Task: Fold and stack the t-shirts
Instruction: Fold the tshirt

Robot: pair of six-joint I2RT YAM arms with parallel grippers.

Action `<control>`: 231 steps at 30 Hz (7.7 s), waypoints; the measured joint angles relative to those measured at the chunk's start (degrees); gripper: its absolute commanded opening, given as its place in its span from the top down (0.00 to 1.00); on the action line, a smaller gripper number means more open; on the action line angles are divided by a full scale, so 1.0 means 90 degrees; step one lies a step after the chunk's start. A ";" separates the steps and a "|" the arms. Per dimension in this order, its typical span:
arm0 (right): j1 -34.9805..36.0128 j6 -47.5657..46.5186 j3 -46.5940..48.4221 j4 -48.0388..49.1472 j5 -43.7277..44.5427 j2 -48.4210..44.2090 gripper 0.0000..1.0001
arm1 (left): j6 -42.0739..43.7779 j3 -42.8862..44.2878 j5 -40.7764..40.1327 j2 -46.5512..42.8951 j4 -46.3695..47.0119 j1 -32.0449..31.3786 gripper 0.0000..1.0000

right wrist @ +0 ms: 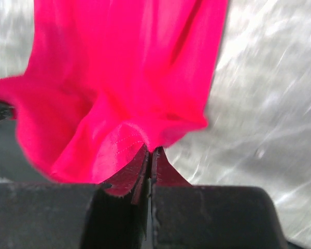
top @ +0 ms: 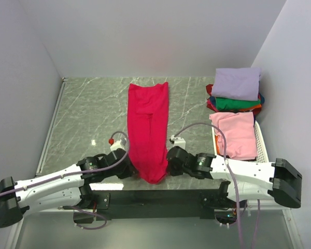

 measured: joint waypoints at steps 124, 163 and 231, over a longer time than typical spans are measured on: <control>-0.3138 -0.2737 0.1916 0.0906 -0.1610 0.2846 0.44 | 0.1630 0.0270 -0.1117 0.2630 0.1685 0.2174 0.21; -0.2691 -0.2142 0.1433 0.1173 -0.1610 0.3174 0.72 | 0.1234 -0.0117 -0.0525 0.2725 0.2402 0.2186 0.82; -0.1287 -0.2594 0.2501 -0.3232 -0.2555 -0.0838 1.00 | 0.2688 0.1207 0.1489 -0.1224 0.0153 0.0359 0.99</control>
